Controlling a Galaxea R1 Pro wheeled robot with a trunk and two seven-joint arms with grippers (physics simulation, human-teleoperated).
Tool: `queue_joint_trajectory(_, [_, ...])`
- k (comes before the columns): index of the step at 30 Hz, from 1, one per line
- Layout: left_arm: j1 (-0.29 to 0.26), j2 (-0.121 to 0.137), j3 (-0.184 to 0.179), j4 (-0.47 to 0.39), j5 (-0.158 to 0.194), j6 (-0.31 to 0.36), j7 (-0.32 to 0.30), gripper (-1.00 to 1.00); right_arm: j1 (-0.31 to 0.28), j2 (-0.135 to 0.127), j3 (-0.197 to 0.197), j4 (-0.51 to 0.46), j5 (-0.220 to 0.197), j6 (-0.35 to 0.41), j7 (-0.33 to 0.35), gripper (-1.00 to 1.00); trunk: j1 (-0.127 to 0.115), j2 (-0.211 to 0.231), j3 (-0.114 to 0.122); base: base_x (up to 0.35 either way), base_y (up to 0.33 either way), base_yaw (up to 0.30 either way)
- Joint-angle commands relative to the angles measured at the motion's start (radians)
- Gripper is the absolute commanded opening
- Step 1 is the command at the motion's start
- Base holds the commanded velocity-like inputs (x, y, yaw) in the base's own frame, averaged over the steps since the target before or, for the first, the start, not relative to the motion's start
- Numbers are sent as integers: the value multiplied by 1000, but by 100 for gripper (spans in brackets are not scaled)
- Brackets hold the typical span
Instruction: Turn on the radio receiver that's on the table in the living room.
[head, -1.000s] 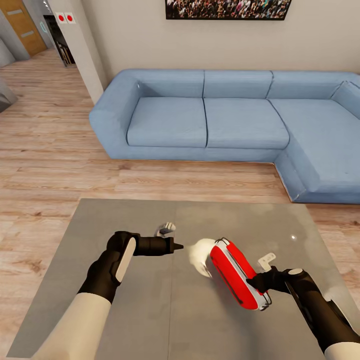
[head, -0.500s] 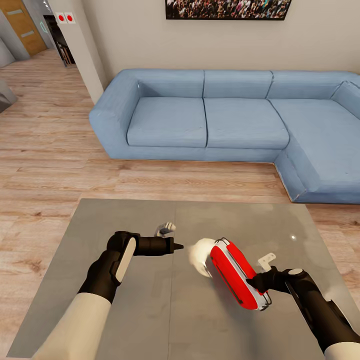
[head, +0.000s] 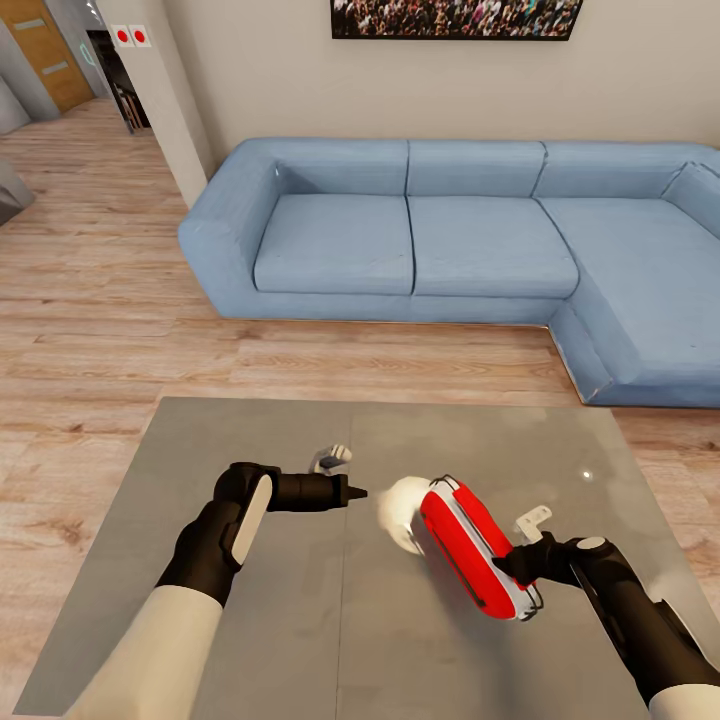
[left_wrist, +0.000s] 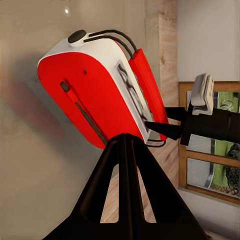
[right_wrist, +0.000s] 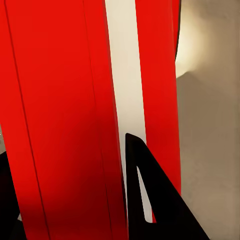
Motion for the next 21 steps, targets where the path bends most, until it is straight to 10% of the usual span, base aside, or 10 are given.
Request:
queue_joint_trajectory(1, [0,0,0,0,0,0,0,-100,0,0,0,-1,-4,0,0,-100,0,0,0,0,0,0])
queue_joint_trajectory(21, [0,0,0,0,0,0,0,-100,0,0,0,5,-7,-39,-4,-100,0,0,0,0,0,0])
